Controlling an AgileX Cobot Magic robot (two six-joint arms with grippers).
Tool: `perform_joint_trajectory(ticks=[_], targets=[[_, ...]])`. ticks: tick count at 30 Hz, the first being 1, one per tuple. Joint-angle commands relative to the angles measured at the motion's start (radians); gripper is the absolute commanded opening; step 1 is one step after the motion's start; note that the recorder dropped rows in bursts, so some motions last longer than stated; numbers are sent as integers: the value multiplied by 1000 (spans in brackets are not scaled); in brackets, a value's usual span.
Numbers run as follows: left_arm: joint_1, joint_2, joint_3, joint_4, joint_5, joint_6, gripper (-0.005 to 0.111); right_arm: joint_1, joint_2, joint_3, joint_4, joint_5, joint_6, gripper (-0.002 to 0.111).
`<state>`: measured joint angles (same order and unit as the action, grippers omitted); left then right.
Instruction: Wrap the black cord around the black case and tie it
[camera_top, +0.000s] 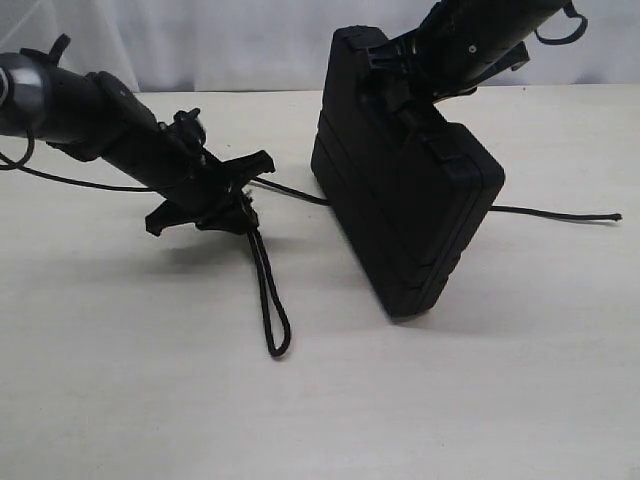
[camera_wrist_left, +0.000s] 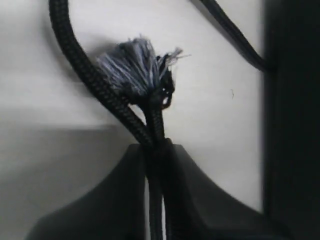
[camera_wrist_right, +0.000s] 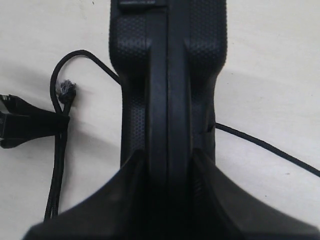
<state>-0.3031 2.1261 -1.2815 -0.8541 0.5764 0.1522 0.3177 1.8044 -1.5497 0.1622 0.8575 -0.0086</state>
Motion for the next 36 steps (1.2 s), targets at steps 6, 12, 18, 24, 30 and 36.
perform_joint_trajectory(ticks=[6,12,18,24,30,36], targets=[[0,-5,0,4,24,445,54,0,-4,-2,9,1,-2,4],[-2,-69,0,29,31,1051,54,0,-4,-2,9,1,-2,4],[-28,-119,0,244,40,1649,54,0,-4,-2,9,-1,-2,4],[-82,-77,0,486,-49,1869,54,0,-4,-2,9,-1,-2,4],[-130,-23,0,588,-216,1869,54,0,-4,-2,9,-1,-2,4],[-138,31,0,589,-263,1869,53,0,-4,-2,9,-1,-2,4]])
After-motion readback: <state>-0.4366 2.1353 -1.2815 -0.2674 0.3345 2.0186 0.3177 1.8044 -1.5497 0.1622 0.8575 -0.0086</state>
